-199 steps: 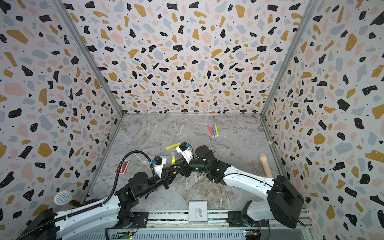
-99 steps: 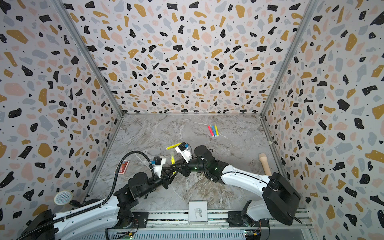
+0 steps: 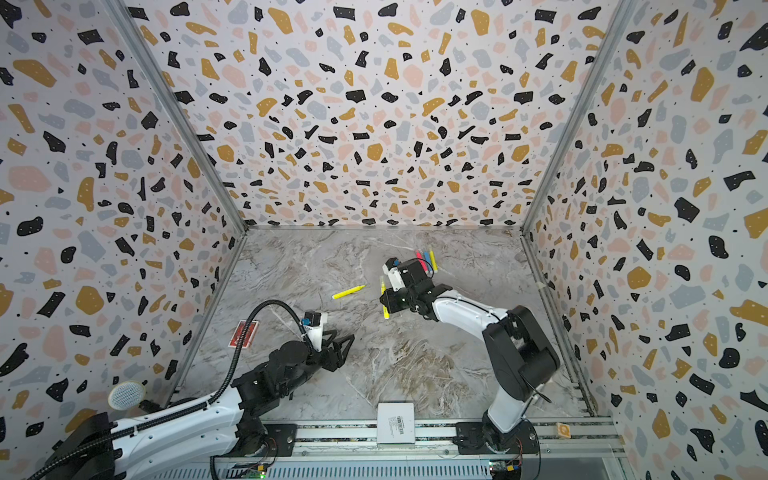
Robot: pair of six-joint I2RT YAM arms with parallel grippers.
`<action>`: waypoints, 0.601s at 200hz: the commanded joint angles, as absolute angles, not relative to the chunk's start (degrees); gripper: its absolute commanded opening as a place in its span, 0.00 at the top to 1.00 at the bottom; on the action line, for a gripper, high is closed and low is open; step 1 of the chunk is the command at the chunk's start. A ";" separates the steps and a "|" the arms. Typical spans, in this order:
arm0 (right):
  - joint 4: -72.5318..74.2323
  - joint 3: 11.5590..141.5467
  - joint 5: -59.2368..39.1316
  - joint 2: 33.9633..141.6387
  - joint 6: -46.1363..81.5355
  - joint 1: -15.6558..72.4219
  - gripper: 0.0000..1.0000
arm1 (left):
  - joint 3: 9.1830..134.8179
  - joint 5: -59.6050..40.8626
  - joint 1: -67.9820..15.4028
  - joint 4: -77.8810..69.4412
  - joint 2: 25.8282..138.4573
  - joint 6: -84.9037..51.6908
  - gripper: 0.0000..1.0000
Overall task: Insert the pens into the pen caps
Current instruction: 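Carry the capped yellow highlighter with the right gripper to the row of capped pens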
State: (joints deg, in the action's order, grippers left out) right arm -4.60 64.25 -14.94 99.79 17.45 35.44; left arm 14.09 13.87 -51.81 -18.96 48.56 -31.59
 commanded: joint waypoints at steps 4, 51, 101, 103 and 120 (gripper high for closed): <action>-16.71 74.34 -5.07 108.50 10.75 34.43 0.97 | 15.33 15.87 -51.80 -19.19 48.33 -31.78 0.34; -24.93 93.68 3.45 124.46 7.11 31.48 0.98 | 15.84 16.53 -51.77 -16.60 46.66 -31.03 0.34; -32.61 112.40 7.16 136.75 4.90 28.70 0.98 | 15.34 17.41 -51.82 -15.53 43.97 -31.55 0.34; -33.03 113.20 7.44 137.15 4.74 28.62 0.98 | 15.41 17.34 -51.78 -15.42 43.89 -31.55 0.34; -35.11 118.83 9.67 140.43 3.33 28.49 0.98 | 15.77 17.55 -51.77 -14.77 43.38 -31.38 0.34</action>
